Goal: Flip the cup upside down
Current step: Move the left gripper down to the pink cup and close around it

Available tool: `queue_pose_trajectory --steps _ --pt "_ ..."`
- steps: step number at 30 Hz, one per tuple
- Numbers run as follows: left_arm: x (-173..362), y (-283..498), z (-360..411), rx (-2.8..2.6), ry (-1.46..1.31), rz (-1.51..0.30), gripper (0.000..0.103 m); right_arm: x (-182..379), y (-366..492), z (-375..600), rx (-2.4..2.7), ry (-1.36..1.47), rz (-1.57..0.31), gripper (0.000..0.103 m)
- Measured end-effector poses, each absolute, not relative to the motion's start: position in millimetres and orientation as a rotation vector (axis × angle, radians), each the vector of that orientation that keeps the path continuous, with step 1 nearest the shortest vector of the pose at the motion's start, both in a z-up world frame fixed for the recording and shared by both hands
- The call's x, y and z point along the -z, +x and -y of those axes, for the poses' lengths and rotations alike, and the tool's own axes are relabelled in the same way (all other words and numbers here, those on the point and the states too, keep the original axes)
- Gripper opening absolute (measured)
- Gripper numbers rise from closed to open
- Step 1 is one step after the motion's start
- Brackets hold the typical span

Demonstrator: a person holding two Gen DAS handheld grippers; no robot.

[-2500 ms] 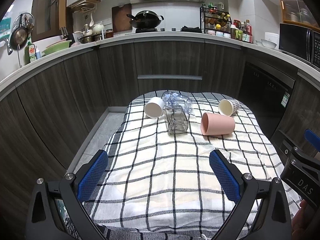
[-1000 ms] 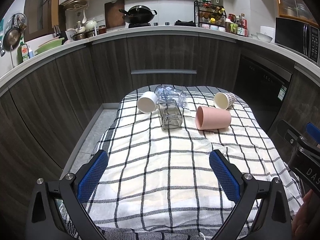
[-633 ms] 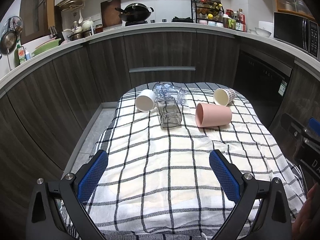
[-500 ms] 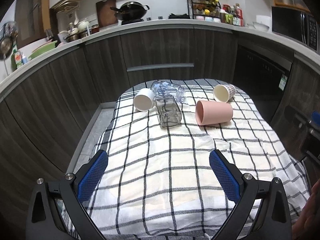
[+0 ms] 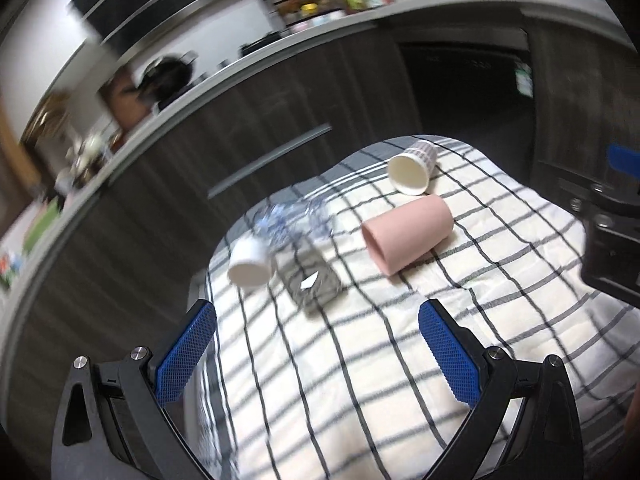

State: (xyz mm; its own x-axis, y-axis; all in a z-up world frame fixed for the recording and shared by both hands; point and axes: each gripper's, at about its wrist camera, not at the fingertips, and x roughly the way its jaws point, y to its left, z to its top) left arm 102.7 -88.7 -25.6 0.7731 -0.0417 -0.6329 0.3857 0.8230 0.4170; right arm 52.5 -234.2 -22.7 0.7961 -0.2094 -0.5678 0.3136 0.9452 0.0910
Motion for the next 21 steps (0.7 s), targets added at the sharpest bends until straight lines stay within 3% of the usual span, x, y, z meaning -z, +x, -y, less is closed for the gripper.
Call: queue_pose_trajectory --steps 8,21 --pt "53 151 142 0.363 0.817 -0.678 0.103 28 89 260 0.332 0.222 -0.617 0.097" --pt "70 215 202 0.475 0.952 -0.630 0.103 40 155 315 0.452 0.268 -0.676 0.097"
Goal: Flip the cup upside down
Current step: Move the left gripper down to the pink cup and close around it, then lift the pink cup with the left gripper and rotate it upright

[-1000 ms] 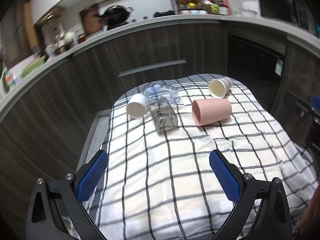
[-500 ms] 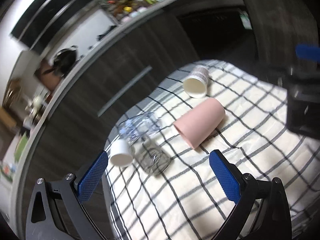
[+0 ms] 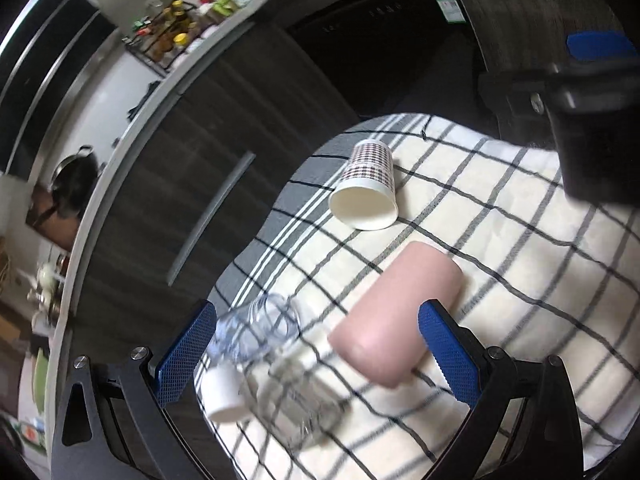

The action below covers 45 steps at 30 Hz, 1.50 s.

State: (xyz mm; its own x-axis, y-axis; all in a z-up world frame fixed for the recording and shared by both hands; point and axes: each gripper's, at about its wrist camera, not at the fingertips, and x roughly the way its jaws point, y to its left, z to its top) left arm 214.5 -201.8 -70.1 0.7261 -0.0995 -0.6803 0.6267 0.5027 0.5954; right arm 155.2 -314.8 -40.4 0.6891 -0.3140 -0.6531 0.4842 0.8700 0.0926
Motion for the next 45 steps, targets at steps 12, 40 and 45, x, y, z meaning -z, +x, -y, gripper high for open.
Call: queue_pose_trajectory --steps 12,40,45 --pt "113 237 245 0.685 1.185 -0.649 0.097 71 194 358 0.555 0.399 -0.698 0.097" --pt "142 259 250 0.806 1.055 -0.960 0.064 92 204 371 0.551 0.443 -0.738 0.097" --pt "132 256 244 0.778 1.001 -0.986 0.064 82 198 366 0.545 0.430 -0.717 0.097"
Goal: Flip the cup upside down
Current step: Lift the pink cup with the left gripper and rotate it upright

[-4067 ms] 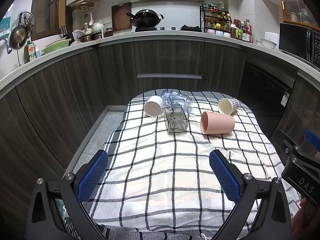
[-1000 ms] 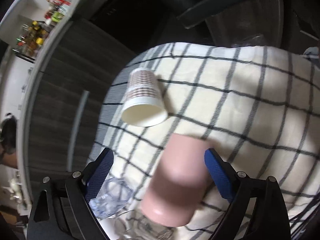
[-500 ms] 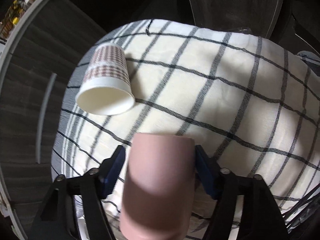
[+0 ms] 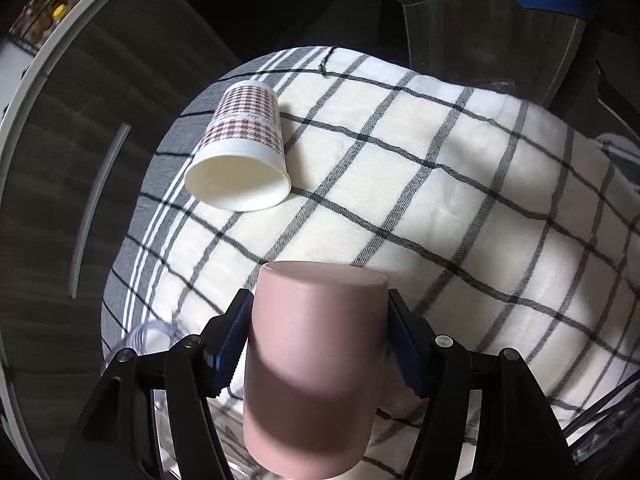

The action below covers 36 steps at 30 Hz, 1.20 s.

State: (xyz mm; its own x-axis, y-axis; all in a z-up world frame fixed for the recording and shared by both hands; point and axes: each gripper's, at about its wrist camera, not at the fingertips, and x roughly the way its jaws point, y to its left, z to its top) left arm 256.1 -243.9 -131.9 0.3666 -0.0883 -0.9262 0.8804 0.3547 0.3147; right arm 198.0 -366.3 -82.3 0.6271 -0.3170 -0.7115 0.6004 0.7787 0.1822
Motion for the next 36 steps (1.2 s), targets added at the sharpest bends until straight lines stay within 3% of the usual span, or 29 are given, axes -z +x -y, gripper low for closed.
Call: queue_pose_trajectory --steps 18,26,36 --pt "73 212 193 0.606 0.796 -0.962 0.064 33 162 337 0.484 0.381 -0.633 0.097" --pt "57 176 152 0.544 0.538 -1.151 0.064 11 129 316 0.404 0.361 -0.609 0.097" --pt "97 148 143 0.602 0.139 -1.446 0.064 11 91 315 0.374 0.308 -0.662 0.097"
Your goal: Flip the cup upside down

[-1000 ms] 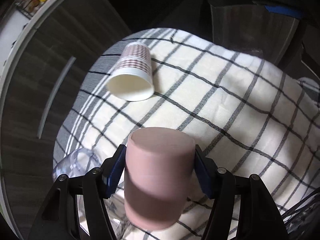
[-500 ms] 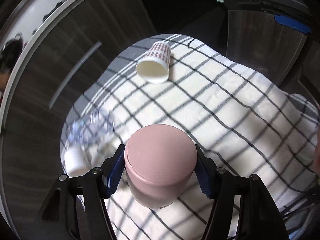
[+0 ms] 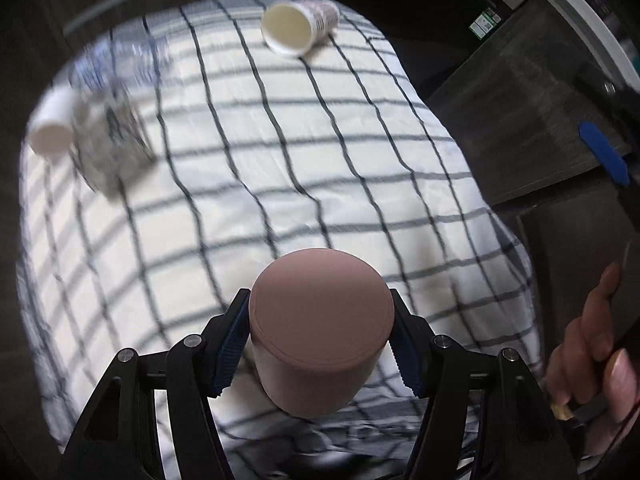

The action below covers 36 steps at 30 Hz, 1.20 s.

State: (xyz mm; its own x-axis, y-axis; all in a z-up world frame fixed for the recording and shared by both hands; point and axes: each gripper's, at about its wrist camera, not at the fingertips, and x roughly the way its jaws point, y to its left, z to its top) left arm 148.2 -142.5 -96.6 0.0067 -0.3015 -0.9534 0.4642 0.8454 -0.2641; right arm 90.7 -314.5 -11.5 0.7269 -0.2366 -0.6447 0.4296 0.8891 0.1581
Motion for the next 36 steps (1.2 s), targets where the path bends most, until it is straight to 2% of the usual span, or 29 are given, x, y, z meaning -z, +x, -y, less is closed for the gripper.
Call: queue_pose_trajectory --steps 15,17,19,24,28,32,36 --pt "143 205 163 0.637 0.064 -1.486 0.063 48 119 336 0.431 0.295 -0.733 0.097" --pt "143 205 162 0.633 0.070 -1.468 0.065 51 121 336 0.432 0.289 -0.744 0.097" --pt "138 204 159 0.625 0.073 -1.441 0.081 53 123 334 0.429 0.281 -0.755 0.097" --pt "114 193 143 0.569 0.075 -1.352 0.083 48 122 327 0.391 0.276 -0.784 0.097" --pt "82 172 107 0.416 0.059 -1.218 0.090 42 119 319 0.318 0.313 -0.830 0.097" --pt "57 148 71 0.272 0.037 -1.110 0.097 48 126 305 0.182 0.362 -0.968 0.097" --pt "44 136 42 0.210 -0.024 -1.052 0.099 68 142 285 0.063 0.414 -1.151 0.097"
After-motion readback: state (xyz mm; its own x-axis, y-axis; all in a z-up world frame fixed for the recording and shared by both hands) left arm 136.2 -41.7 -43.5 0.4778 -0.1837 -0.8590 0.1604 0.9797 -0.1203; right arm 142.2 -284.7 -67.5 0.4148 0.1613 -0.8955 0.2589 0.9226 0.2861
